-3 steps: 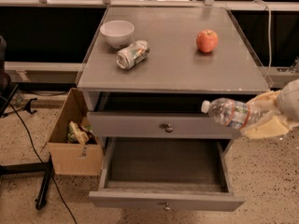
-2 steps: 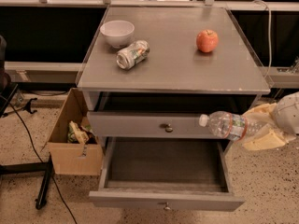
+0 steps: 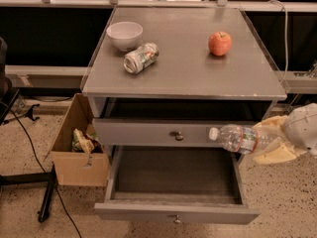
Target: Place water bottle into middle drawer
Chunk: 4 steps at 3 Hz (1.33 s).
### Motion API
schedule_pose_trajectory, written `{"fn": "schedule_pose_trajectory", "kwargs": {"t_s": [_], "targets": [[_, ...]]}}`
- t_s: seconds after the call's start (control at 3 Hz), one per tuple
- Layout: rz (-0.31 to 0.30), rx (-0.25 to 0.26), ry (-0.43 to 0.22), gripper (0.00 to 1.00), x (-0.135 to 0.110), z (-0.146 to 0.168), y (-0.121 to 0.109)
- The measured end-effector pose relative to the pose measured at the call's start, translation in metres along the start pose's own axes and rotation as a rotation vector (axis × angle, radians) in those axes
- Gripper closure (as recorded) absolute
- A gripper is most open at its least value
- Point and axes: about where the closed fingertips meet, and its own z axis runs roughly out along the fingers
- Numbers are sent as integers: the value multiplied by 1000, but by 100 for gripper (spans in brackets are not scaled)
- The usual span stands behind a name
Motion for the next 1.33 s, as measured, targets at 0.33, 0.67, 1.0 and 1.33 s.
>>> {"fn": "schedule_pose_trajectory", "kwargs": {"t_s": [0.33,0.67,1.0,1.33], "targets": [[-26,-22,-25,100,12,22,4],[-72,-33,-38,100,24,49,12],[-110,-36,-36,100,33,78,22],[-130,-40,-16,100,48,115,27]]}}
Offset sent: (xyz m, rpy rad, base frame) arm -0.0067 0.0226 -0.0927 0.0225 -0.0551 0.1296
